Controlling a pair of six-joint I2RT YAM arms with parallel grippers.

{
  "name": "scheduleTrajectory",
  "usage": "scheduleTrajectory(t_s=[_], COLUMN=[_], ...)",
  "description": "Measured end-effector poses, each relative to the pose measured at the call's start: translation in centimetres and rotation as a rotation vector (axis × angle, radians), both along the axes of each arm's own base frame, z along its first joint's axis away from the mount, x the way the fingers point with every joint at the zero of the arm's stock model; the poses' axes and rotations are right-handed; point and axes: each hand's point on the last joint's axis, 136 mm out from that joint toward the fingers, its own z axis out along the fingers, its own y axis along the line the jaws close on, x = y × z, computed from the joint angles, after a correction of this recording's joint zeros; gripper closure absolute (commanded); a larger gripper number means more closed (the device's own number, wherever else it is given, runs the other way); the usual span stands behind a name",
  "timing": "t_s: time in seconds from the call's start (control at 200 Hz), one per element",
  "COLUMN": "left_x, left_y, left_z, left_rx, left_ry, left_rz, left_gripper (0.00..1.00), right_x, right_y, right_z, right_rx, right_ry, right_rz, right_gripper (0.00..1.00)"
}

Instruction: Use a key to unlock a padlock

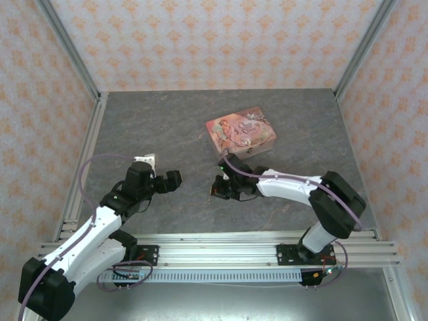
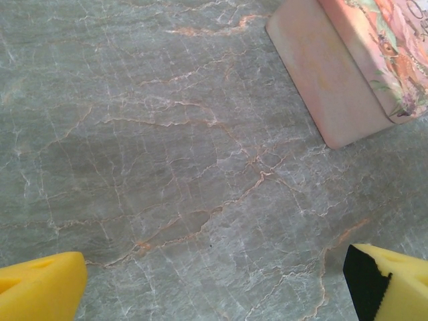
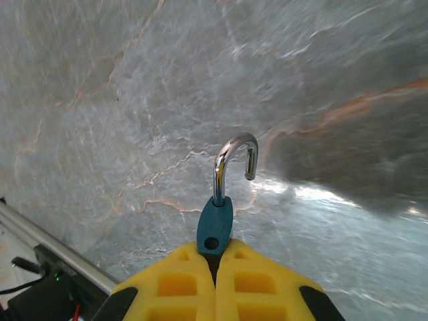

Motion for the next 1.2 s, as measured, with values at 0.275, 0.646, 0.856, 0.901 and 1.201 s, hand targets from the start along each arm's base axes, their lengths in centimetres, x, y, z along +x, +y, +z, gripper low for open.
scheduleTrajectory(t_s=[0.275, 0.646, 0.856, 0.901, 1.201], left_x=[-0.1, -0.2, 1.9, 2.6, 7.4], left_y=[-0.2, -0.3, -0.2, 0.1, 2.2], left_z=[-1.2, -1.2, 2.0, 2.7, 2.6], left_rx=[0.004, 0.025, 0.093, 0.112, 0.263], left_ry=[0.051, 0.084, 0.033, 0.015, 0.024], left_rz=[-0.003, -0.024, -0.038, -0.032, 0.022], left_gripper=[0.0, 0.0, 0.0, 0.0, 0.0], right_x=[-0.4, 1.0, 1.1, 1.6, 6.0], right_y=[0.7, -1.3, -4.1, -4.9, -15.2], right_z=[-2.8, -2.5, 0.2, 1.6, 13.3], right_rx=[-0.018, -0.188, -0.268, -0.275, -0.421], right_ry=[0.061, 0.007, -0.075, -0.125, -0.605], right_rz=[0.072, 0.115, 0.111, 0.102, -0.18], right_gripper=[0.95, 0.5, 0.39, 0.36, 0.0])
